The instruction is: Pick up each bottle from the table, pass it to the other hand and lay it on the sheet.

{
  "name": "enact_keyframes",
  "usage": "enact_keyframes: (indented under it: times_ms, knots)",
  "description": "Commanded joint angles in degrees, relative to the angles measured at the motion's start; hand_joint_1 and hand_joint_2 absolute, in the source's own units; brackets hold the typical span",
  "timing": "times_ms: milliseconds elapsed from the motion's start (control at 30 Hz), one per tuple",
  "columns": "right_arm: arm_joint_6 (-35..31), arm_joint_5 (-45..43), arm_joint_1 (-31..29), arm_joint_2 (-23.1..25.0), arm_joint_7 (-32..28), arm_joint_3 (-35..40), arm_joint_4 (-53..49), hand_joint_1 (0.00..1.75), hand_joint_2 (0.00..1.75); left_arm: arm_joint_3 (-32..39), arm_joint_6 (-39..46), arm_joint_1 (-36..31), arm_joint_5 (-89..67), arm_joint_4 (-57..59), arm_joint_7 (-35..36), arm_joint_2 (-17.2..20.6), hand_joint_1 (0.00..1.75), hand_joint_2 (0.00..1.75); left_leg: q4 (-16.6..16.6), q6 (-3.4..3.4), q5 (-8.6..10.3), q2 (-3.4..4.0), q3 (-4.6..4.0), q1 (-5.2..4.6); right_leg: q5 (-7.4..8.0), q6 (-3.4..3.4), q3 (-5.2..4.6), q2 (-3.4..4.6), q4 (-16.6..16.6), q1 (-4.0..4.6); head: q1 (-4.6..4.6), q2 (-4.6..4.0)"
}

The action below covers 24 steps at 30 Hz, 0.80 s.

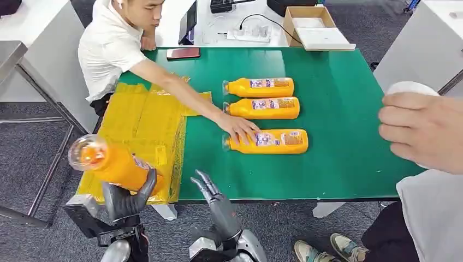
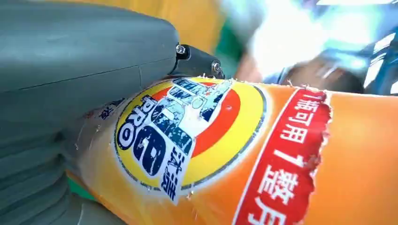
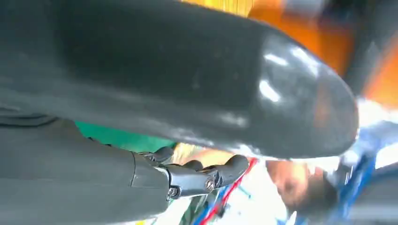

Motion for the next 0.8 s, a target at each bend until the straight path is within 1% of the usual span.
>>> enact_keyframes:
  times_ms: [33,67,100,133,200,233,267,300,333,367,400,433,500,533,567,667,700,733,767,800]
  knots:
    - [-6.1,0.1,8.9,-2.2,-1.8,-8.5,-18.0,0.00,0.00,12.4,4.7,-14.3,-25.5,26.7,1.5,2.3,1.75,1.75,-0.2,-0.16,0.02,-0.26,0.41,0.05,-0.12,-0.18,0.47,-0.38,-0.1,0.07,0.00,-0.02]
    - [-6.1,-0.6,9.2,-2.3,-1.8,-8.9,-18.4,0.00,0.00,14.4,4.7,-15.5,-31.9,28.4,2.6,2.3,1.75,1.75,-0.1,-0.11,0.02,-0.13,0.25,0.03,-0.06,-0.12,0.28,-0.22,-0.1,0.04,0.00,0.00]
    - [-6.1,-1.1,9.2,-2.4,-1.8,-8.7,-18.3,0.00,0.00,17.5,4.7,-16.8,-41.3,29.7,4.6,1.9,1.75,1.75,-0.1,-0.14,0.01,-0.11,0.33,0.05,-0.07,-0.16,0.36,-0.23,-0.1,0.07,0.02,0.00]
    - [-6.1,-2.4,9.0,-2.7,-1.8,-7.9,-18.1,0.00,0.00,17.6,4.7,-18.3,-49.5,32.4,6.9,2.8,1.75,1.75,-0.1,-0.12,0.00,-0.02,0.24,0.07,-0.04,-0.13,0.26,-0.14,-0.1,0.08,0.02,0.00]
    - [-5.9,-5.4,7.3,-3.5,-1.8,-4.8,-16.3,0.00,0.00,15.3,4.7,-23.5,-62.8,41.5,15.0,4.9,1.75,1.75,-0.1,-0.11,0.03,-0.06,0.26,0.05,-0.02,-0.12,0.25,-0.20,-0.1,0.06,0.00,-0.02]
    - [-5.5,-6.4,6.5,-3.4,-1.8,-3.8,-15.6,0.00,0.00,13.8,4.7,-25.5,-68.1,44.6,17.6,5.9,1.75,1.75,-0.1,-0.15,0.02,-0.12,0.35,0.09,-0.07,-0.17,0.38,-0.30,-0.1,0.10,0.02,-0.02]
    - [-5.2,-5.9,5.3,-3.3,-1.8,-2.4,-13.4,0.00,0.00,13.5,4.7,-27.5,-71.1,48.4,19.6,5.9,1.75,1.75,-0.1,-0.11,0.07,-0.12,0.29,0.05,-0.02,-0.12,0.30,-0.28,-0.1,0.06,0.00,0.00]
    - [-5.0,-4.5,4.1,-3.0,-1.8,-1.1,-10.6,0.00,0.00,12.9,4.7,-29.5,-72.5,52.7,21.1,6.1,1.75,1.75,-0.1,-0.13,0.06,-0.12,0.36,0.07,-0.04,-0.14,0.37,-0.29,-0.1,0.08,0.02,0.00]
    - [-4.5,-4.5,3.7,-2.6,-1.8,-0.6,-9.8,0.00,0.00,12.1,4.7,-31.0,-73.6,55.9,22.1,6.3,1.75,1.75,-0.1,-0.09,0.08,-0.03,0.29,0.05,0.00,-0.10,0.28,-0.18,-0.1,0.05,0.02,0.00]
    - [-4.1,-3.9,3.1,-2.5,-1.8,0.6,-8.3,0.00,0.00,11.5,4.7,-32.5,-74.6,59.7,23.8,6.5,1.75,1.75,-0.2,-0.13,0.07,0.02,0.42,0.09,-0.01,-0.16,0.42,-0.17,-0.1,0.10,0.00,-0.02]
    - [-4.1,-3.6,2.6,-2.3,-1.8,1.4,-7.4,0.00,0.00,10.8,4.7,-33.7,-75.5,62.5,25.1,6.7,1.75,1.75,-0.1,-0.08,0.07,0.07,0.29,0.07,0.03,-0.11,0.28,-0.07,0.0,0.07,0.00,-0.02]
    - [-3.3,-4.1,2.4,-2.2,-1.8,2.0,-6.8,0.00,0.00,10.7,4.0,-34.5,-75.4,64.5,25.6,6.8,1.75,1.75,-0.1,-0.12,0.05,0.06,0.42,0.10,0.00,-0.16,0.41,-0.13,-0.1,0.11,0.00,-0.02]
    - [-3.1,-4.3,2.2,-2.3,-1.8,2.7,-6.5,0.00,0.00,11.2,3.4,-35.1,-74.1,66.3,24.8,7.0,1.75,1.75,-0.1,-0.15,0.03,0.05,0.44,0.11,-0.05,-0.17,0.45,-0.16,-0.1,0.12,0.00,0.00]
    - [-2.9,-4.5,2.1,-2.2,-1.8,2.8,-6.4,0.00,0.00,10.4,2.7,-35.5,-75.2,67.2,25.6,7.4,1.75,1.75,-0.1,-0.09,0.05,0.12,0.31,0.07,0.00,-0.11,0.29,-0.05,0.0,0.06,0.02,-0.02]
    - [-2.6,-4.7,1.9,-2.1,-1.8,2.8,-6.0,0.00,0.00,10.3,1.5,-35.8,-75.3,67.9,26.1,7.5,1.75,1.75,-0.1,-0.12,0.02,0.15,0.40,0.10,-0.02,-0.14,0.37,-0.03,-0.1,0.10,0.00,0.00]
    - [-2.4,-4.9,1.7,-2.1,-1.8,2.8,-5.6,0.00,0.00,10.1,0.3,-35.7,-75.3,67.9,25.8,7.5,1.75,1.75,-0.1,-0.08,0.04,0.11,0.24,0.08,0.00,-0.09,0.24,-0.03,0.0,0.07,0.02,-0.02]
    - [-2.5,-4.9,1.6,-2.1,-1.8,2.7,-5.6,0.00,0.00,10.4,-1.0,-35.6,-74.3,67.9,24.8,7.2,1.36,1.75,-0.1,-0.12,0.00,0.07,0.37,0.09,-0.06,-0.13,0.39,-0.08,0.0,0.09,0.02,0.00]
    - [-2.3,-5.0,1.7,-2.1,-1.8,2.6,-5.6,0.00,0.00,10.7,-3.7,-35.4,-73.0,67.7,23.1,6.9,0.31,1.75,-0.1,-0.08,0.04,0.05,0.28,0.05,0.00,-0.09,0.30,-0.02,0.0,0.05,0.02,0.00]
    - [-2.3,-5.0,1.8,-2.2,-1.8,2.6,-5.8,0.00,0.00,10.4,-6.4,-35.2,-72.4,67.4,21.8,6.8,0.00,1.75,-0.1,-0.12,0.01,0.11,0.39,0.08,-0.02,-0.13,0.41,0.01,0.0,0.08,0.02,0.00]
    - [-1.9,-5.0,2.0,-2.3,-1.8,2.5,-6.1,0.00,0.00,10.4,-11.5,-35.0,-70.8,67.2,19.3,6.8,0.00,1.75,-0.1,-0.09,0.04,0.10,0.32,0.04,0.02,-0.10,0.35,0.02,0.0,0.04,0.02,-0.02]
